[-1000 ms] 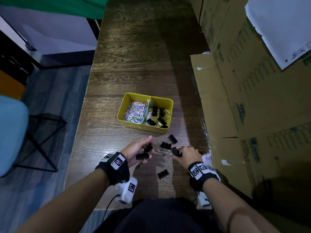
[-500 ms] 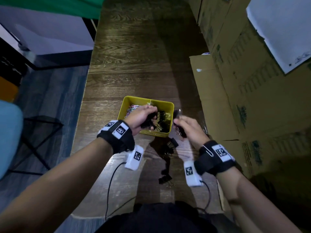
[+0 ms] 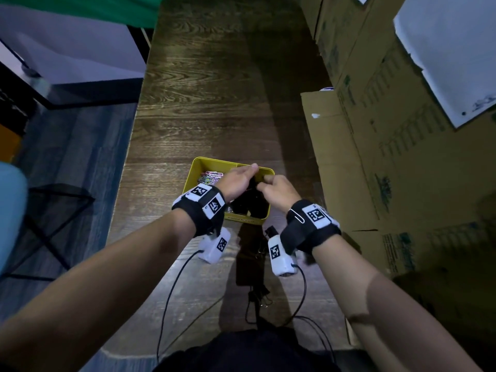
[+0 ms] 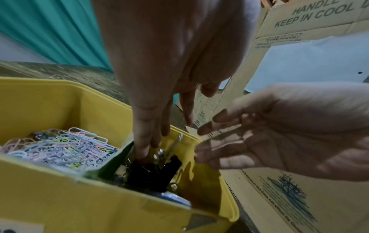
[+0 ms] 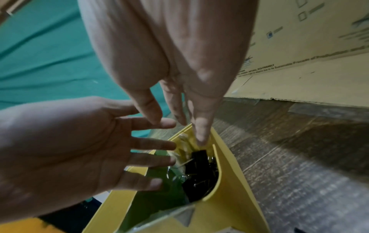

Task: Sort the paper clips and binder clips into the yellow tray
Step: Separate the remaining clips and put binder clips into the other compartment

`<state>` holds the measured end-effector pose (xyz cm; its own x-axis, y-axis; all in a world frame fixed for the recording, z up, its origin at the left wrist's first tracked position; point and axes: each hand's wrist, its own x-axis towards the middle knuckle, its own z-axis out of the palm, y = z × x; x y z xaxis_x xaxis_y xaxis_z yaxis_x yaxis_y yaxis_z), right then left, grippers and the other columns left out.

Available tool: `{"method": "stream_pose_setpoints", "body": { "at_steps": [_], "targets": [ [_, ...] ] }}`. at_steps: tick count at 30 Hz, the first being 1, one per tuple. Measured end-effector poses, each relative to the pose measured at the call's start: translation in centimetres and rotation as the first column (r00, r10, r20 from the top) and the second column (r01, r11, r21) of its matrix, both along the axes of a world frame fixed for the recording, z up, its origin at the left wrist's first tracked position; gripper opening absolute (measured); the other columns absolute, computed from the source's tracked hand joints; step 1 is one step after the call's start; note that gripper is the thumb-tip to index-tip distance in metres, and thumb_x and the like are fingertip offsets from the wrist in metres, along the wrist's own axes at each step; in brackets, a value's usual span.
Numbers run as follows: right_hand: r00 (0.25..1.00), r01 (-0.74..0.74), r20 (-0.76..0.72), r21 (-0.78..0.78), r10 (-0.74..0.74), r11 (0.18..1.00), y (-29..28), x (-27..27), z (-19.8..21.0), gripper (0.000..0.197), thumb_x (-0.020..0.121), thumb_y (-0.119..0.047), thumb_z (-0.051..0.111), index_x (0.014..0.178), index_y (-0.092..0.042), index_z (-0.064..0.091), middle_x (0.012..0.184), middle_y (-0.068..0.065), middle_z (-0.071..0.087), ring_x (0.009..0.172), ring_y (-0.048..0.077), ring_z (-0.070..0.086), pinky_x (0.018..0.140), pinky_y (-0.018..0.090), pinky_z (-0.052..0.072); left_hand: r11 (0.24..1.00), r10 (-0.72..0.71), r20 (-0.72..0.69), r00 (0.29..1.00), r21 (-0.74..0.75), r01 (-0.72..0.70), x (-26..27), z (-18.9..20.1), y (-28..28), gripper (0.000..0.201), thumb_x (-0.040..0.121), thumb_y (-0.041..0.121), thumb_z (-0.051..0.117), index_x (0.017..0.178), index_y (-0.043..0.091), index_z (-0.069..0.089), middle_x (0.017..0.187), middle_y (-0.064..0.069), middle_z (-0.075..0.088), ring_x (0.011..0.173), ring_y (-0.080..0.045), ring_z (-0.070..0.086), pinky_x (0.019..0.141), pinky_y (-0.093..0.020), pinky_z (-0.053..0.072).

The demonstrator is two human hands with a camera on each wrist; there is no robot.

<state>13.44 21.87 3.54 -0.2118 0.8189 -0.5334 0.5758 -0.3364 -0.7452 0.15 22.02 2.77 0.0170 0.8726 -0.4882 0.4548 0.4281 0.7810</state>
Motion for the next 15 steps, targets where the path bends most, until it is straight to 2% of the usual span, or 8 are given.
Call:
{"method": "stream_pose_setpoints", "body": {
  "at_steps": [2, 4, 5, 7, 9, 10, 12, 15],
  "targets": [
    [0.990, 0.105, -0.094, 0.044, -0.101, 0.993, -0.2, 0.7, 0.0, 0.020, 0.085, -0.020, 0.057, 0.093, -0.030, 0.072, 0.092, -0.003, 0.071, 0.097, 0.020, 0.065, 0.094, 0.041, 0.050, 0.998, -0.012, -0.038, 0.999, 0.065, 0.014, 0.0, 0.0, -0.5, 0.043, 0.097, 0.041, 0.039, 0.119, 0.013, 0.061, 0.124, -0.008, 0.060, 0.116, -0.022, 0.053, 0.099, -0.030, 0.038],
    [0.968, 0.225, -0.143, 0.114, -0.208, 0.968, -0.5, 1.9, -0.2, 0.023, 0.083, -0.017, 0.061, 0.076, -0.036, 0.071, 0.088, -0.009, 0.071, 0.092, 0.014, 0.067, 0.092, 0.038, 0.052, 0.981, -0.012, -0.095, 0.995, 0.192, 0.030, 0.0, 0.2, -1.6, 0.032, 0.095, 0.035, 0.046, 0.106, 0.013, 0.066, 0.105, -0.007, 0.067, 0.100, -0.020, 0.059, 0.086, -0.027, 0.042],
    [0.970, 0.233, -0.107, 0.164, -0.218, 0.959, -0.7, 2.7, -0.2, 0.022, 0.084, -0.017, 0.062, 0.076, -0.035, 0.071, 0.090, -0.009, 0.071, 0.090, 0.012, 0.066, 0.092, 0.033, 0.051, 0.960, -0.023, -0.145, 0.989, 0.272, 0.062, 0.1, 0.4, -2.4, 0.025, 0.094, 0.032, 0.050, 0.098, 0.014, 0.067, 0.096, -0.005, 0.067, 0.090, -0.019, 0.060, 0.078, -0.026, 0.043],
    [0.975, 0.200, 0.044, 0.253, -0.217, 0.947, -1.6, 4.4, -0.9, 0.018, 0.085, -0.016, 0.060, 0.083, -0.028, 0.073, 0.091, -0.007, 0.070, 0.085, 0.011, 0.063, 0.088, 0.023, 0.047, 0.887, -0.113, -0.243, 0.963, 0.413, 0.208, 0.3, 0.3, -4.5, 0.016, 0.090, 0.027, 0.056, 0.087, 0.015, 0.067, 0.085, -0.004, 0.062, 0.078, -0.017, 0.057, 0.071, -0.028, 0.043],
    [0.965, 0.111, 0.193, 0.307, -0.176, 0.945, -2.6, 5.9, -2.3, 0.016, 0.084, -0.014, 0.060, 0.089, -0.025, 0.071, 0.096, -0.002, 0.070, 0.084, 0.015, 0.063, 0.087, 0.026, 0.050, 0.799, -0.320, -0.311, 0.895, 0.420, 0.431, 0.6, -0.2, -6.9, 0.014, 0.088, 0.026, 0.058, 0.084, 0.014, 0.065, 0.084, -0.004, 0.058, 0.075, -0.015, 0.053, 0.070, -0.029, 0.043],
    [0.955, 0.017, 0.278, 0.302, -0.105, 0.953, -3.1, 6.4, -3.1, 0.016, 0.084, -0.014, 0.061, 0.094, -0.024, 0.068, 0.101, 0.001, 0.067, 0.087, 0.018, 0.063, 0.086, 0.029, 0.051, 0.754, -0.441, -0.328, 0.836, 0.371, 0.543, 0.9, -0.6, -8.0, 0.014, 0.088, 0.026, 0.058, 0.085, 0.013, 0.065, 0.087, -0.004, 0.056, 0.076, -0.014, 0.051, 0.070, -0.029, 0.043],
    [0.879, -0.239, 0.461, 0.199, 0.124, 0.950, -4.4, 6.7, -4.5, 0.026, 0.083, -0.023, 0.063, 0.109, -0.024, 0.059, 0.114, 0.004, 0.055, 0.101, 0.024, 0.059, 0.086, 0.033, 0.049, 0.626, -0.661, -0.352, 0.663, 0.229, 0.745, 1.6, -1.4, -10.1, 0.018, 0.089, 0.028, 0.058, 0.094, 0.012, 0.063, 0.096, -0.005, 0.053, 0.080, -0.015, 0.050, 0.071, -0.031, 0.043],
    [0.768, -0.453, 0.530, 0.054, 0.359, 0.890, -6.3, 6.1, -6.1, 0.062, 0.078, -0.048, 0.068, 0.128, -0.026, 0.040, 0.132, 0.009, 0.037, 0.119, 0.030, 0.044, 0.095, 0.043, 0.046, 0.390, -0.850, -0.374, 0.370, 0.023, 0.920, 2.6, -3.1, -12.4, 0.035, 0.089, 0.040, 0.055, 0.118, 0.019, 0.054, 0.116, -0.005, 0.046, 0.093, -0.023, 0.055, 0.074, -0.035, 0.047]
  ]
}}
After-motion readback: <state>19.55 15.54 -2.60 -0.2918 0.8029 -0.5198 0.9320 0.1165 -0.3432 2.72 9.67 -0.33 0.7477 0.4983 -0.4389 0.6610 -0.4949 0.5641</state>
